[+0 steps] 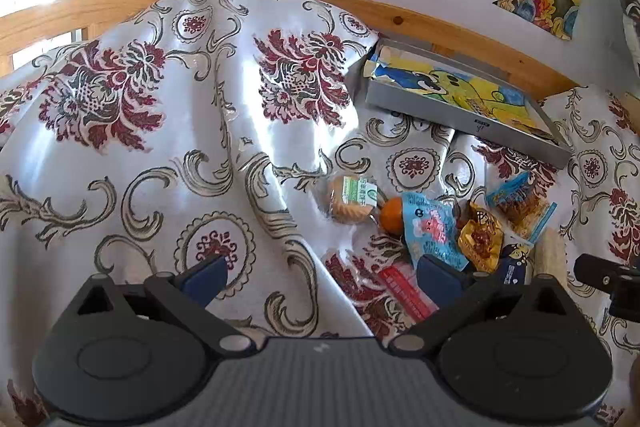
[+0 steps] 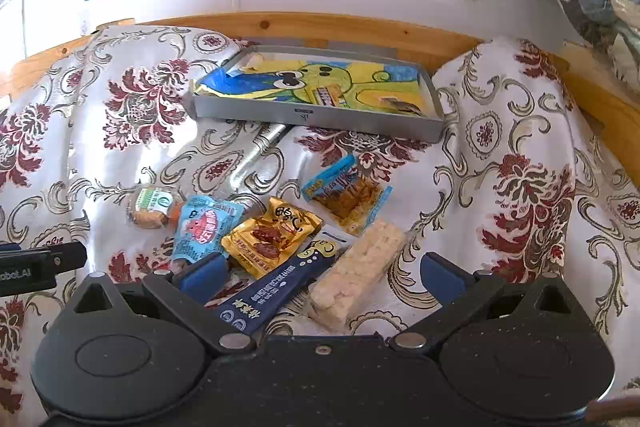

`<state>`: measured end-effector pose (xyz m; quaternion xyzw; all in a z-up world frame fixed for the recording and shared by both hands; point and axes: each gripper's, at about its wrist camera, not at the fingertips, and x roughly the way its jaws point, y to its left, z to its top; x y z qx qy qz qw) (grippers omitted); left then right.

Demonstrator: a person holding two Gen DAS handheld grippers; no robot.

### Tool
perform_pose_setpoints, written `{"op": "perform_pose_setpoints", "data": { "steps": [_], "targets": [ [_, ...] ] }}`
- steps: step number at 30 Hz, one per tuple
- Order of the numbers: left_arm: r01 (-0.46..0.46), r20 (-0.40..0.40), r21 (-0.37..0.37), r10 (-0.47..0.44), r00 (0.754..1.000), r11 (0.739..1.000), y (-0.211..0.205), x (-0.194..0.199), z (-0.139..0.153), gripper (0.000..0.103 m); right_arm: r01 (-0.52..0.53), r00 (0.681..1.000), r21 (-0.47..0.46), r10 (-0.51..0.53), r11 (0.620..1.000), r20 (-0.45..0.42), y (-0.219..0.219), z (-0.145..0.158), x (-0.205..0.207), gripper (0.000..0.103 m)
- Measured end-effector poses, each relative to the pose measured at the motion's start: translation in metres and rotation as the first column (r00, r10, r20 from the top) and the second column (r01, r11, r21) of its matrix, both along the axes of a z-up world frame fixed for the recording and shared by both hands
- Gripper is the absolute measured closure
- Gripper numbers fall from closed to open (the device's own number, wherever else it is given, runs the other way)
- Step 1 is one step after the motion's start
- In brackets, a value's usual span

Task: Organize snacks
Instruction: 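Move both open grippers back over the snack pile, then grasp the beige rice-cake bar with the right gripper while the left grasps the blue stick pack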

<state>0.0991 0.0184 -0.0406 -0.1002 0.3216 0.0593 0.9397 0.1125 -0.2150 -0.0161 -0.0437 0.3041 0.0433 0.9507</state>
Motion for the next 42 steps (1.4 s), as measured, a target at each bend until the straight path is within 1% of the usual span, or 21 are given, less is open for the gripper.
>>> {"op": "perform_pose_setpoints", "data": {
  "steps": [3,11,14,16,19,21,26,29,31,34,37,39,40,42],
  "targets": [
    [0.016,-0.003,0.001,-0.016,1.000,1.000,-0.002,-0.001,-0.001,0.000,-0.014,1.000,0.019,0.014,1.000,-0.002,0.000,0.001,-0.009,0.001],
    [0.059,-0.035,0.000,-0.059,0.998,0.998,-0.007,0.003,-0.006,0.000,-0.032,0.998,0.044,0.035,0.999,-0.058,0.003,0.003,-0.014,0.001],
    [0.075,-0.050,-0.010,-0.075,0.996,0.997,-0.008,0.005,-0.008,0.000,0.001,0.994,0.060,0.006,0.998,-0.106,-0.001,0.000,-0.006,0.001],
    [0.090,-0.054,-0.023,-0.091,0.994,0.996,-0.008,0.006,-0.010,0.000,0.039,0.990,0.092,-0.026,0.995,-0.142,-0.009,-0.002,0.001,0.001],
    [0.120,-0.056,-0.038,-0.122,0.991,0.992,-0.009,0.008,-0.012,0.000,0.048,0.974,0.155,-0.012,0.987,-0.226,-0.022,-0.006,0.018,0.001],
    [0.143,-0.060,-0.045,-0.145,0.988,0.989,-0.012,0.011,-0.014,0.000,0.069,0.963,0.160,-0.023,0.985,-0.270,-0.028,-0.009,0.033,0.001],
    [0.213,-0.060,-0.058,-0.216,0.975,0.975,-0.025,0.017,-0.019,0.000,0.090,0.939,0.162,-0.030,0.983,-0.341,-0.039,-0.016,0.061,0.001],
    [0.281,-0.038,-0.051,-0.283,0.959,0.959,-0.035,0.020,-0.021,0.000,0.106,0.933,0.159,-0.043,0.982,-0.357,-0.044,-0.021,0.074,0.001],
    [0.330,-0.016,-0.037,-0.331,0.944,0.943,-0.043,0.024,-0.022,0.000,0.135,0.939,0.166,-0.073,0.977,-0.337,-0.049,-0.023,0.078,0.001],
    [0.392,-0.002,-0.027,-0.392,0.920,0.920,-0.054,0.030,-0.024,0.000,0.170,0.945,0.207,-0.100,0.963,-0.313,-0.055,-0.029,0.082,0.001],
    [0.453,0.008,-0.028,-0.453,0.891,0.891,-0.066,0.038,-0.027,0.000,0.180,0.948,0.220,-0.109,0.959,-0.299,-0.055,-0.031,0.086,0.006],
    [0.496,0.013,-0.026,-0.496,0.868,0.868,-0.075,0.043,-0.030,0.000,0.185,0.950,0.223,-0.116,0.957,-0.291,-0.056,-0.033,0.088,0.012],
    [0.520,0.012,-0.025,-0.519,0.854,0.854,-0.080,0.046,-0.032,0.000,0.189,0.949,0.228,-0.118,0.955,-0.291,-0.057,-0.033,0.090,0.014],
    [0.560,0.006,-0.018,-0.560,0.828,0.828,-0.087,0.050,-0.036,0.000,0.198,0.947,0.238,-0.123,0.951,-0.298,-0.059,-0.036,0.093,0.023]
  ]
}}
